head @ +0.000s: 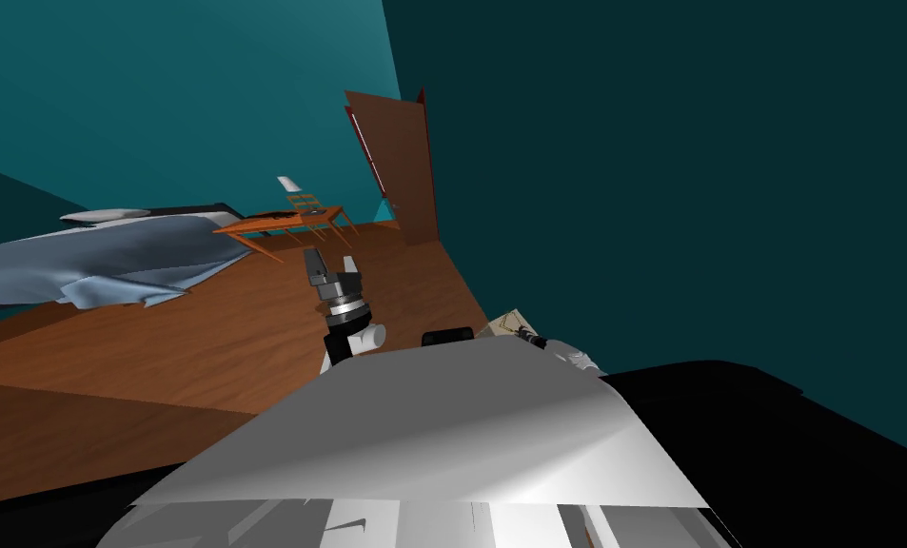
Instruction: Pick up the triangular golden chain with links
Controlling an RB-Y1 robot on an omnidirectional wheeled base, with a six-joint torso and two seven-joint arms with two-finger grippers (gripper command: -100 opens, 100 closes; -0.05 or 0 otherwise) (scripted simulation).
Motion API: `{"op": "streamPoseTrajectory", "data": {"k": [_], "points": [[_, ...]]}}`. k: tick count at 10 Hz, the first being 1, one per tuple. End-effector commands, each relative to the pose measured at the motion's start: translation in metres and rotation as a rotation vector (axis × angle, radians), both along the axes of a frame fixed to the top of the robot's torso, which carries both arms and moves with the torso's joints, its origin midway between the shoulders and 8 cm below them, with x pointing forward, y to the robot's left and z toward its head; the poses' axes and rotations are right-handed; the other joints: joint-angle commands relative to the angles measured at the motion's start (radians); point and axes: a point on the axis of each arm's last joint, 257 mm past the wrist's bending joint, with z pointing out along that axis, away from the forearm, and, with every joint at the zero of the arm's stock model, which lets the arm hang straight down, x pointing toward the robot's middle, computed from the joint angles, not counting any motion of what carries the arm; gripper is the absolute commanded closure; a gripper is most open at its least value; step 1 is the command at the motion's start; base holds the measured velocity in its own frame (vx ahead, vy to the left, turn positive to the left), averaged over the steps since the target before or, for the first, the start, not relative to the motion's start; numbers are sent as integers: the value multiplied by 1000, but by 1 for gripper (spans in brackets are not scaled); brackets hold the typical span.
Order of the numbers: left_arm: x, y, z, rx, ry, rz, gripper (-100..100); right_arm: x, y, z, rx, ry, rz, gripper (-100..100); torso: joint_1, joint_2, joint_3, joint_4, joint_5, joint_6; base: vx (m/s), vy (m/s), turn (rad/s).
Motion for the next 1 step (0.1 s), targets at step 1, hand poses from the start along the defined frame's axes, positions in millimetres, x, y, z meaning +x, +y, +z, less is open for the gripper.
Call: {"op": "streamPoseTrajectory", "data": {"k": [1], "points": [[0,0,0,0,0,0,0,0,0,0,0,0,0,0,0,0,0,0,0,0,0,6,1]]}}
